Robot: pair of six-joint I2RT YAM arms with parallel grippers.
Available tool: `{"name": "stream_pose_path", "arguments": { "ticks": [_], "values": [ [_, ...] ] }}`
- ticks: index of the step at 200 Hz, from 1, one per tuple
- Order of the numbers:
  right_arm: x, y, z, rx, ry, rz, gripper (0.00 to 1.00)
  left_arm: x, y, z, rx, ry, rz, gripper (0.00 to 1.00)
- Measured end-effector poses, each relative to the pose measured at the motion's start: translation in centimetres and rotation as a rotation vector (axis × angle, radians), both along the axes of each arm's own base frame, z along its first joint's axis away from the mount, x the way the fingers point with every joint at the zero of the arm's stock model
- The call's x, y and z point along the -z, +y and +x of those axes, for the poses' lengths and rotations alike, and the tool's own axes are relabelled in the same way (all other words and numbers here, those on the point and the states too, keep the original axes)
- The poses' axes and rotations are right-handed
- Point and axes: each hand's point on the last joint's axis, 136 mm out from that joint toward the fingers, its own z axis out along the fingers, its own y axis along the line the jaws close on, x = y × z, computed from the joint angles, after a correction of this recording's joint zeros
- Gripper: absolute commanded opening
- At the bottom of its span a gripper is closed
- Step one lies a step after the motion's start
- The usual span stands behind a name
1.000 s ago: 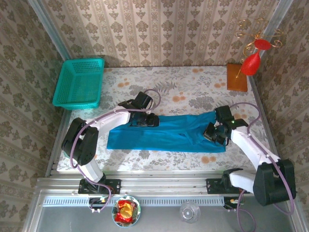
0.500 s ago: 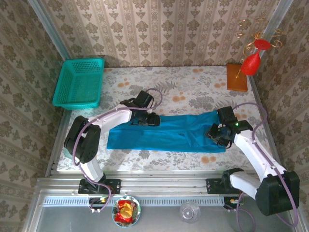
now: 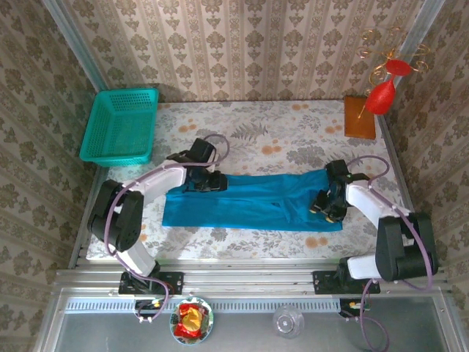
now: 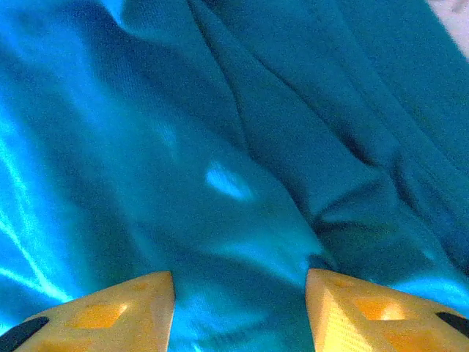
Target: Fold the inside-out t-shirt
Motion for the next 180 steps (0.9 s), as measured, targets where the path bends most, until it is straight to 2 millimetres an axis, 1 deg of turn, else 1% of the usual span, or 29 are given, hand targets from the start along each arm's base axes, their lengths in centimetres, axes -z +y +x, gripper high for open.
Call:
{"name": "stream_pose_path", "arguments": {
  "ticks": [20, 34, 47, 78, 102, 117, 132, 163, 165, 180],
  "values": [
    [-2.2, -0.5, 0.2, 0.016, -0.097, -0.004, 0.52, 0.6, 1.5, 0.1, -0.023, 0.011, 0.014, 0.37],
    [-2.9, -1.1, 0.1, 0.044, -0.139, -0.003, 0.52, 1.0, 2.5, 0.0, -0.035, 0.021, 0.024, 0.37],
    [-2.5, -1.7, -0.4, 0.075, -0.129, -0.003, 0.52, 1.4, 3.4, -0.1, -0.05, 0.029, 0.03, 0.37],
    [-0.2, -2.2, -2.0, 0.137, -0.071, 0.034, 0.52, 1.6, 5.6, -0.3, -0.102, 0.041, 0.037, 0.37],
    [0.7, -2.0, -2.2, 0.192, -0.072, 0.098, 0.48, 1.4, 6.1, -0.3, -0.113, 0.033, 0.034, 0.37],
    [0.8, -1.8, -2.0, 0.226, -0.092, 0.137, 0.41, 1.3, 6.1, -0.4, -0.112, 0.031, 0.033, 0.37],
    [0.4, -1.8, -1.9, 0.261, -0.122, 0.168, 0.29, 1.4, 6.2, -0.5, -0.112, 0.033, 0.034, 0.37],
    [-1.9, -1.8, -1.4, 0.295, -0.231, 0.202, 0.01, 1.3, 6.2, -0.5, -0.112, 0.031, 0.033, 0.37],
    [-2.0, -1.8, -1.4, 0.298, -0.239, 0.203, 0.0, 1.3, 6.2, -0.5, -0.113, 0.031, 0.033, 0.37],
    [-3.2, -1.7, -1.4, 0.312, -0.288, 0.215, 0.0, 1.2, 6.2, -0.5, -0.112, 0.029, 0.032, 0.37]
  ]
}}
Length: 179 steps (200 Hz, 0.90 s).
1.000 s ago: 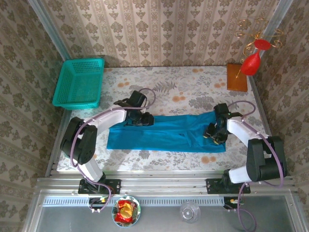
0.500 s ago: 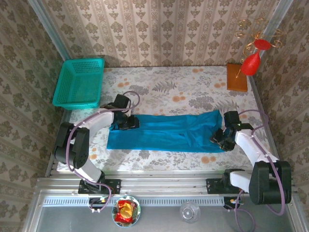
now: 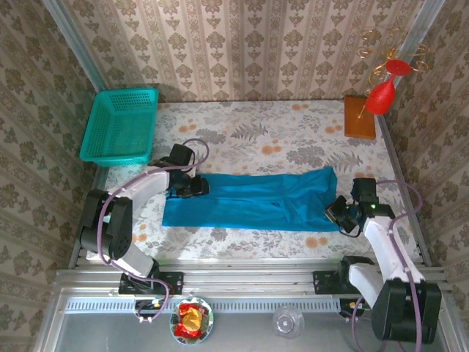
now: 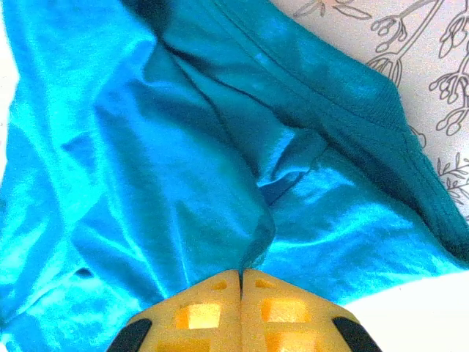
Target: Fold the inside-out t-shirt
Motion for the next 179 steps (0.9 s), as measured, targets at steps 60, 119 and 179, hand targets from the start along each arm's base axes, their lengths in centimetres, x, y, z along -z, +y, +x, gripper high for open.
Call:
{"name": "stream_pose_path", "arguments": {
  "ticks": [60, 119, 179],
  "values": [
    [0.6, 0.5, -3.1, 0.097, -0.007, 0.053, 0.0, -0.1, 1.0, 0.6, -0.024, -0.01, 0.0, 0.36],
    [2.4, -0.2, -5.1, 0.169, 0.09, 0.029, 0.18, -0.1, 2.2, 1.1, -0.042, -0.01, 0.009, 0.36],
    [-1.5, -1.2, -2.3, 0.14, 0.024, -0.027, 0.39, 0.1, 3.6, 1.0, -0.065, 0.014, 0.024, 0.36]
  ]
}}
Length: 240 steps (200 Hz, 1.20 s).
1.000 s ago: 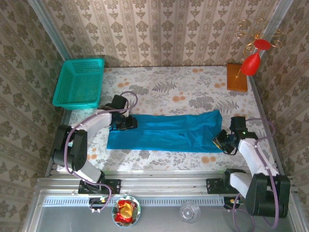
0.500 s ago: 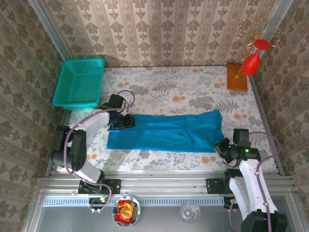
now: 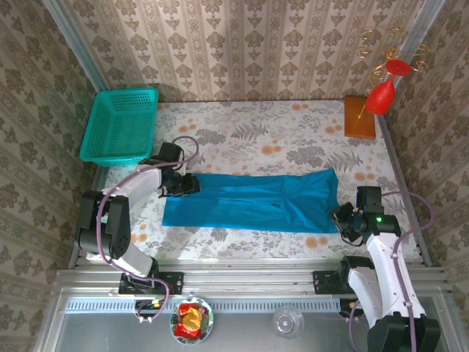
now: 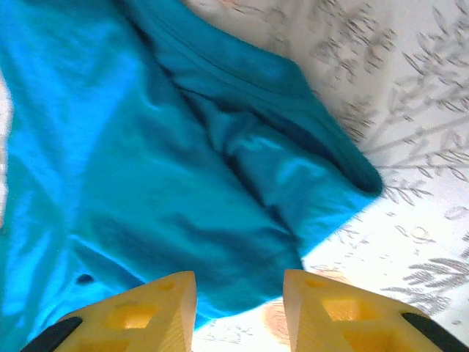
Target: Fold the inside-out t-shirt
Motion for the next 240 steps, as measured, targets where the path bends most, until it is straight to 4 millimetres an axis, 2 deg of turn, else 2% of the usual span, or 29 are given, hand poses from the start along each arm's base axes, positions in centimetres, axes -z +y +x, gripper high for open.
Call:
{"name": "stream_pose_path", "arguments": {
  "ticks": [28, 57, 83, 119, 141, 171, 194, 224, 240],
  "values": [
    [-0.9, 0.8, 3.9, -0.084, -0.04, 0.047, 0.4, -0.1, 1.4, 0.6, -0.029, -0.004, 0.012, 0.36],
    [-0.7, 2.1, 9.9, -0.192, -0.068, 0.139, 0.38, -0.7, 3.5, 1.8, -0.067, -0.031, 0.059, 0.33],
    [0.5, 2.6, 14.4, -0.263, -0.085, 0.187, 0.37, -0.7, 5.0, 2.7, -0.097, -0.044, 0.093, 0.32],
    [3.8, 1.8, 18.4, -0.274, -0.055, 0.232, 0.37, 0.5, 6.2, 2.7, -0.121, -0.01, 0.123, 0.3],
    [6.3, 0.0, 19.6, -0.204, -0.012, 0.304, 0.37, 1.6, 6.5, 2.5, -0.126, 0.022, 0.133, 0.3],
    [5.9, -3.5, 21.5, -0.115, -0.054, 0.316, 0.38, 1.9, 6.6, 2.4, -0.126, 0.03, 0.138, 0.3],
    [5.8, -5.6, 22.0, -0.075, -0.065, 0.296, 0.39, 1.9, 6.8, 2.4, -0.131, 0.031, 0.141, 0.31],
    [5.3, -6.4, 21.4, -0.079, -0.047, 0.252, 0.4, 1.7, 7.0, 2.5, -0.141, 0.026, 0.135, 0.35],
    [3.8, -6.2, 20.7, -0.098, -0.052, 0.218, 0.41, 1.3, 6.8, 2.6, -0.145, 0.02, 0.12, 0.37]
  ]
}}
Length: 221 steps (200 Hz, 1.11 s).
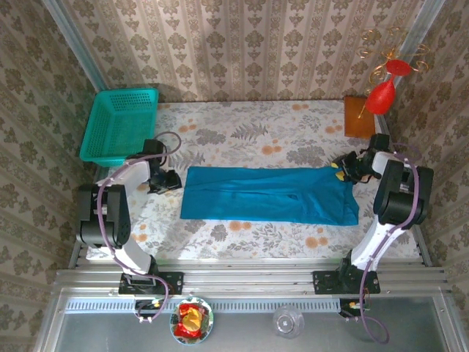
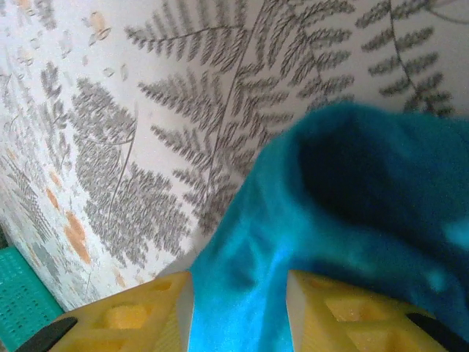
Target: Fold the inside-out t-shirt
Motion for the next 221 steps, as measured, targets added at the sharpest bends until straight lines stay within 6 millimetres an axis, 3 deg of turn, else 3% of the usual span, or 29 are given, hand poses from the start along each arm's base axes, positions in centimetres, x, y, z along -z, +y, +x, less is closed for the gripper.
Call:
{"name": "stream_pose_path", "arguments": {
  "ticks": [26, 49, 74, 102, 143, 195, 221],
  "values": [
    [-4.2, 1.8, -0.7, -0.063, -0.078, -0.057, 0.42, -0.6, -1.1, 0.2, -0.005, -0.01, -0.068, 0.39],
    [-6.4, 5.8, -1.7, -0.169, -0.127, -0.073, 0.42, -1.1, -2.3, 0.7, -0.017, -0.019, -0.15, 0.4],
    [-5.7, 11.3, -3.8, -0.324, -0.097, -0.063, 0.42, -0.9, -3.4, 0.9, -0.03, -0.021, -0.221, 0.41],
    [-2.5, 15.4, -7.9, -0.448, 0.012, -0.043, 0.41, 0.3, -4.2, 0.3, -0.042, 0.013, -0.277, 0.41],
    [2.9, 14.7, -13.7, -0.452, 0.195, -0.061, 0.38, 1.3, -4.9, 0.0, -0.059, 0.04, -0.327, 0.31],
    [2.7, 13.8, -13.3, -0.429, 0.182, -0.121, 0.32, 1.1, -5.2, 1.0, -0.073, 0.006, -0.357, 0.05],
    [2.3, 13.8, -12.8, -0.426, 0.173, -0.122, 0.31, 0.2, -5.3, 1.8, -0.066, -0.015, -0.356, 0.0]
  ]
}}
